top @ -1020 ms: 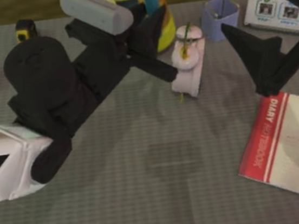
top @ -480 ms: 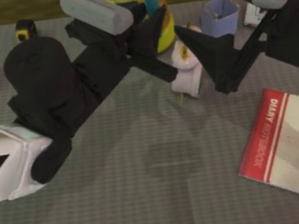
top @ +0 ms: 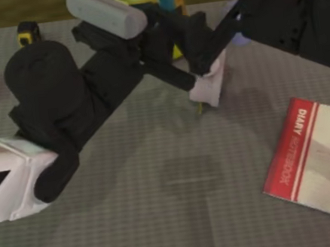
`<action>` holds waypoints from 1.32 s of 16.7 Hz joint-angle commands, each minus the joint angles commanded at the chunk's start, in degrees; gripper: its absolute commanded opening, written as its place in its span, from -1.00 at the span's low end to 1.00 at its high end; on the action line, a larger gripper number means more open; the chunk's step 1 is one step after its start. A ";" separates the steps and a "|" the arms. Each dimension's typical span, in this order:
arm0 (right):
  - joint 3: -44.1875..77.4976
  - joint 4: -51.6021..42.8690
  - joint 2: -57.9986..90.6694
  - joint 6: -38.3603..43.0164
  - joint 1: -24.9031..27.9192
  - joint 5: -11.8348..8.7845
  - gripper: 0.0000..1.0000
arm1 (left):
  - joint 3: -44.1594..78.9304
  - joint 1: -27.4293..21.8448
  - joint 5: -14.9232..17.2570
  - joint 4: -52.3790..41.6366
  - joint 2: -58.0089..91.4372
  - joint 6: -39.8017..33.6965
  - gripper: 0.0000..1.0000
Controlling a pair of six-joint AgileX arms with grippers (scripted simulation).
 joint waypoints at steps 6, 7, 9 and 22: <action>7.87 1.83 9.69 0.08 2.37 2.48 1.00 | 0.00 0.00 0.00 0.00 0.00 0.00 -1.00; 7.87 1.83 9.69 0.08 2.37 2.48 1.00 | 0.00 0.00 0.00 0.00 0.00 0.00 -1.00; 7.87 1.83 9.69 0.08 2.37 2.48 1.00 | 0.00 0.00 0.00 0.00 0.00 0.00 -1.00; 7.87 1.83 9.69 0.08 2.37 2.48 -0.96 | 0.00 0.00 0.00 0.00 0.00 0.00 -1.00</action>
